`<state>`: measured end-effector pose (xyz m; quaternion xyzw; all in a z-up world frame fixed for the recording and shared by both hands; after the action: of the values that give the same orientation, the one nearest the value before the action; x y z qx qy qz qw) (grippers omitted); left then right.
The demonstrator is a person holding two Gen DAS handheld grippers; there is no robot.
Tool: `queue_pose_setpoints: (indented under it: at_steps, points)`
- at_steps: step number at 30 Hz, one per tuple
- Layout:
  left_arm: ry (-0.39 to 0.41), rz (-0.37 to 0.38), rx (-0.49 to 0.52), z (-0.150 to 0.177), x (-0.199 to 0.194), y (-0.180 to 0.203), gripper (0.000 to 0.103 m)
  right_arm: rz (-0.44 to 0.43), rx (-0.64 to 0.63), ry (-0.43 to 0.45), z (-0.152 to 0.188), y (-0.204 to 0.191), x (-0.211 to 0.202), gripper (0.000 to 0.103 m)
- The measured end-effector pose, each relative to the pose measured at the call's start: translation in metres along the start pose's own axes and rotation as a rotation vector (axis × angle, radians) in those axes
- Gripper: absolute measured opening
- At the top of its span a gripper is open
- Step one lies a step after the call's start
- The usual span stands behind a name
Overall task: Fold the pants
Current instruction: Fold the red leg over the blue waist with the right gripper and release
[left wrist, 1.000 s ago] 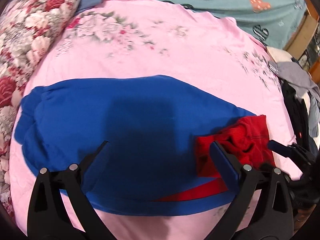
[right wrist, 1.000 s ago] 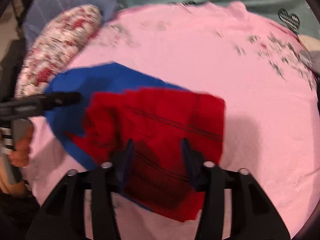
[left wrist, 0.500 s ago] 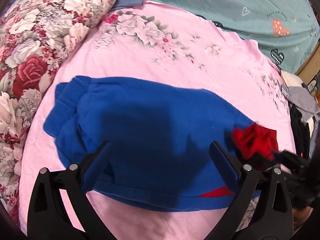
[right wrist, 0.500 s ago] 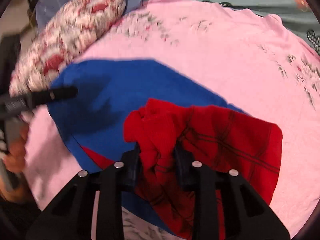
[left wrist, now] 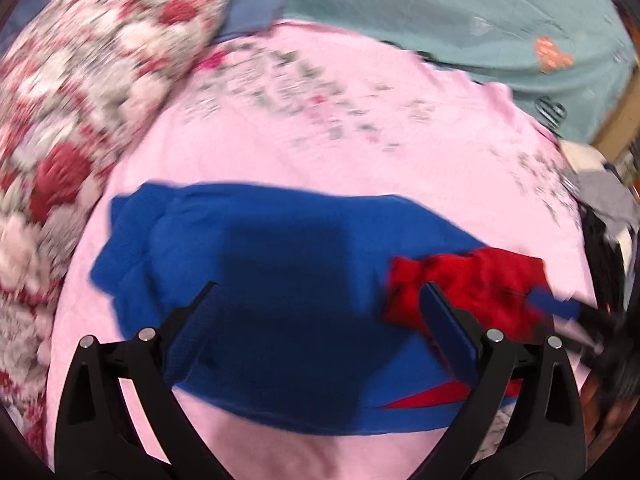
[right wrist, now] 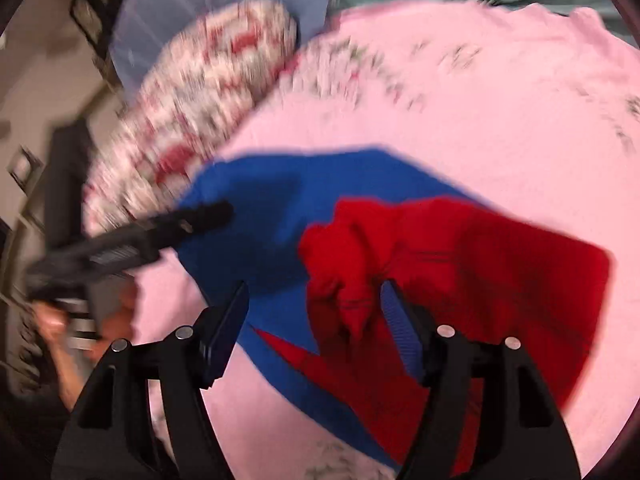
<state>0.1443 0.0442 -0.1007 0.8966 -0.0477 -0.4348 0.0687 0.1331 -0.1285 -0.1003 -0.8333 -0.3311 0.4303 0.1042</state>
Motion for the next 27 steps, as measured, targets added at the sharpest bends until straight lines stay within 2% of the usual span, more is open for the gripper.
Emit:
queue_pose_setpoints:
  at_steps: [1, 3, 4, 5, 7, 8, 9, 10, 13, 15, 17, 19, 20, 21, 22, 24, 27]
  points:
    - [0.001, 0.02, 0.022, -0.001, 0.001, 0.01, 0.099, 0.016, 0.013, 0.04, -0.002, 0.009, -0.014, 0.065]
    - [-0.009, 0.072, 0.061, -0.002, 0.009, 0.036, 0.099, 0.089, 0.089, 0.118, -0.006, 0.047, -0.045, 0.021]
    - [-0.026, 0.089, 0.082, -0.001, 0.017, 0.05, 0.099, 0.088, 0.145, 0.123, -0.004, 0.064, -0.051, 0.014]
    - [-0.044, 0.091, 0.099, 0.002, 0.025, 0.059, 0.099, 0.081, 0.2, 0.124, -0.003, 0.082, -0.054, 0.014]
    - [-0.085, 0.061, 0.13, 0.007, 0.046, 0.071, 0.099, 0.122, 0.223, 0.109, 0.0, 0.1, -0.048, 0.013]
    - [-0.096, 0.018, 0.139, 0.008, 0.057, 0.071, 0.099, 0.169, 0.212, 0.087, 0.003, 0.109, -0.041, 0.013]
    - [-0.102, -0.074, 0.157, 0.009, 0.071, 0.065, 0.101, 0.202, 0.213, 0.074, 0.005, 0.118, -0.033, 0.009]
    - [-0.115, -0.099, 0.156, 0.011, 0.079, 0.061, 0.101, 0.217, 0.242, 0.067, 0.008, 0.13, -0.027, 0.0]
    - [-0.148, -0.031, 0.064, 0.014, 0.075, 0.05, 0.101, 0.198, 0.282, 0.089, 0.012, 0.144, -0.021, 0.0]
    - [-0.133, -0.03, 0.077, 0.014, 0.064, 0.048, 0.101, 0.188, 0.254, 0.092, 0.019, 0.131, -0.033, 0.005]
    - [-0.113, -0.008, 0.072, 0.016, 0.054, 0.046, 0.101, 0.131, 0.23, 0.098, 0.028, 0.109, -0.048, 0.005]
    - [-0.121, -0.02, 0.076, 0.02, 0.057, 0.044, 0.101, 0.08, 0.216, 0.073, 0.047, 0.089, -0.05, 0.008]
    - [-0.133, -0.028, 0.078, 0.024, 0.064, 0.042, 0.101, 0.069, 0.21, 0.029, 0.064, 0.083, -0.047, 0.009]
    - [-0.148, -0.023, 0.067, 0.026, 0.068, 0.042, 0.101, 0.066, 0.213, -0.007, 0.076, 0.08, -0.042, 0.009]
    - [-0.15, -0.021, 0.055, 0.025, 0.071, 0.043, 0.101, 0.089, 0.222, -0.047, 0.092, 0.085, -0.036, 0.005]
    - [-0.142, -0.022, 0.054, 0.023, 0.066, 0.043, 0.101, 0.073, 0.246, -0.008, 0.098, 0.091, -0.04, 0.004]
    - [-0.122, 0.01, 0.054, 0.021, 0.047, 0.04, 0.101, 0.081, 0.256, 0.044, 0.093, 0.089, -0.058, 0.02]
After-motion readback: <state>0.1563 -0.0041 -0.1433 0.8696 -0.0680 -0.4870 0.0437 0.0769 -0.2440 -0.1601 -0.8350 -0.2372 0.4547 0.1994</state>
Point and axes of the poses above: each gripper's, at about its wrist camera, not at the fingertips, and x roughly the way its jaws point, y to its right, z to its underside, the point moved 7 cm from there along x, roughly the way its jaws point, and after that the axes turned 2 degrees about y, right-handed, at the moved point
